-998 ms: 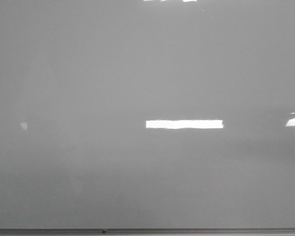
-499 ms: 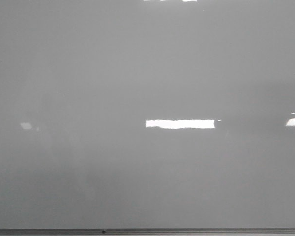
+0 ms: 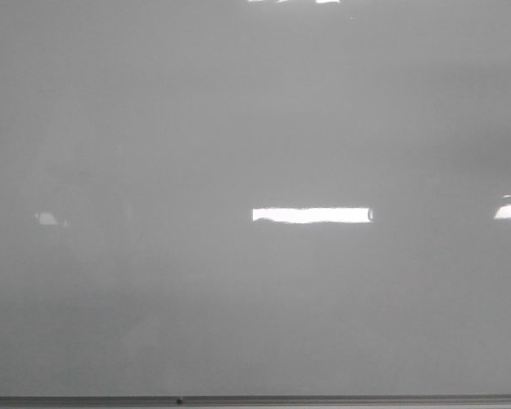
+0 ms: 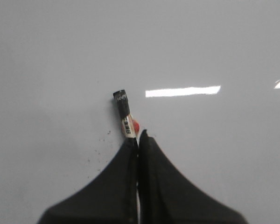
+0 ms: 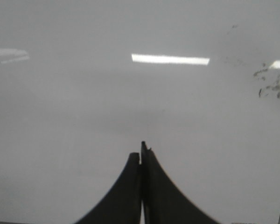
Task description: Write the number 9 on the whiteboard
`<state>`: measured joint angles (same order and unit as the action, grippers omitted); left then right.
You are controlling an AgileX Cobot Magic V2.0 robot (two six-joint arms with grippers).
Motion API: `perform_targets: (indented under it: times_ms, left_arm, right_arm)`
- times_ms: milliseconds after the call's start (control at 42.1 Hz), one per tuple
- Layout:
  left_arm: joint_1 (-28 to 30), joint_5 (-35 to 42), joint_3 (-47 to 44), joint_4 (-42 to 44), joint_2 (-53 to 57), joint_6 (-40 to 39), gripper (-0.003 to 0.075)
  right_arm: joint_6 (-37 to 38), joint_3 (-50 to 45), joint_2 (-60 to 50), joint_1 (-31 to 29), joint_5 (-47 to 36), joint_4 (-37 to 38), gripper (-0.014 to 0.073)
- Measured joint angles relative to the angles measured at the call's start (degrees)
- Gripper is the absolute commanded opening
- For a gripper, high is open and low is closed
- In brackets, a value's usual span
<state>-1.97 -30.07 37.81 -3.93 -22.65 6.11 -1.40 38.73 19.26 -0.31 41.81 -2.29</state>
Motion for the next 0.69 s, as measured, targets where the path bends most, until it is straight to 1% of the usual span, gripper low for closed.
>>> perform_targets:
  times_ms: [143,333,380,428,475,523,570,594,618,642,689]
  left_arm:
    - [0.0,-2.4,-0.1,0.0,-2.2,0.0,-0.0019]
    - [0.0,-1.7,-1.9,0.0,-3.9,0.0,-0.0018]
    - [0.0,-1.6,-2.2,0.0,-4.5,0.0,-0.0015]
    - [0.0,-1.6,-2.5,0.0,-5.0,0.0,0.0002]
    - [0.0,-1.7,-2.5,0.0,-5.9,0.0,0.0045]
    - [0.0,-1.7,-2.5,0.0,-6.7,0.0,0.0112]
    - [0.0,-1.7,-2.5,0.0,-7.7,0.0,0.02]
    - [0.0,-1.8,-2.5,0.0,-8.3,0.0,0.0267]
    - [0.0,-1.8,-2.5,0.0,-8.9,0.0,0.0301]
    - [0.0,-1.8,-2.5,0.0,-9.5,0.0,0.0367]
    - [0.0,-1.8,-2.5,0.0,-11.1,0.0,0.046]
  right_arm:
    - [0.0,-0.1,3.8,0.0,0.0,0.0,-0.0067]
    - [0.0,-0.7,7.3,0.0,-0.9,-0.1,-0.0067]
    - [0.0,-0.8,8.0,0.0,-0.9,-0.1,-0.0059]
    - [-0.1,-0.8,8.7,0.0,-0.9,-0.1,-0.0032]
    - [-0.5,-0.8,9.5,0.0,-1.0,-0.1,0.0018]
    - [-1.0,-0.8,10.0,0.0,-1.1,-0.1,0.0091]
    - [-1.5,-0.8,10.6,0.0,-1.1,-0.1,0.0181]
    - [-1.8,-0.8,10.8,0.0,-1.1,-0.1,0.0248]
    - [-1.9,-0.8,11.0,0.0,-1.1,-0.1,0.0283]
    - [-2.1,-0.8,11.3,0.0,-1.1,-0.1,0.035]
    - [-2.3,-0.8,11.5,0.0,-1.1,-0.1,0.045]
